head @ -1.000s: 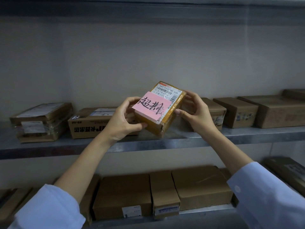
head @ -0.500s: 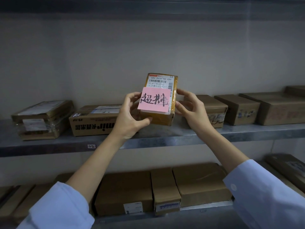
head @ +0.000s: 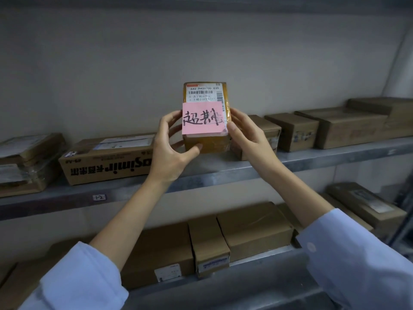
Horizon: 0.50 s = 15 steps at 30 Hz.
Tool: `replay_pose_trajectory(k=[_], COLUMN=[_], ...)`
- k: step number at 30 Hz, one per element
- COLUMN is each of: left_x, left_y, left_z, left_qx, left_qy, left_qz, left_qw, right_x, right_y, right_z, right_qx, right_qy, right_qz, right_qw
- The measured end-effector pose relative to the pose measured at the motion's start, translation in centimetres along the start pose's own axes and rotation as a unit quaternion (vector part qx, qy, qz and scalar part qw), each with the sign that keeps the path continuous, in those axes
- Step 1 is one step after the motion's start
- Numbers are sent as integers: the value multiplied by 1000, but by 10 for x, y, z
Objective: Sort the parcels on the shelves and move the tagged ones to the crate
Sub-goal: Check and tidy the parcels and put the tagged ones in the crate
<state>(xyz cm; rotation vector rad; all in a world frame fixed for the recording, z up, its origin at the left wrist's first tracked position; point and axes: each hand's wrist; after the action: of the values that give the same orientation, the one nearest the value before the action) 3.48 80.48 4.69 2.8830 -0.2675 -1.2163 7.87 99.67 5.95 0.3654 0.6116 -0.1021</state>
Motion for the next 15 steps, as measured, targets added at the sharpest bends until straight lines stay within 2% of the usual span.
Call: replay_pose_trajectory(k=[3,8,15], left_x=[0,6,33], left_y=[-21,-77,-194], left_z=[-6,-14,-29], left_qx=[12,53,112], left_qy=[-5,-33,-36], left_qz=[21,59,162], left_qw=[1000,996,980], right_x=[16,49,130], right_y=[17,59,151], right_z=[2,4,7], right_qx=[35,119,202], right_qy=[-2,-14,-87], right_qz=[-21,-100,-191], right_qw=[999,988,957])
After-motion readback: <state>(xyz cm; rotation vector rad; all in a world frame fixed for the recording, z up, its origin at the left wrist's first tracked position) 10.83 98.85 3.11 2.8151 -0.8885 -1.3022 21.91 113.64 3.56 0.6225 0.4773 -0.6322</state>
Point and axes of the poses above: each hand's wrist, its own x-axis away from the middle knuckle, its own y-axis out of the back of the hand, z = x × y, and after that the axes turned 7 degrees about x, right-handed
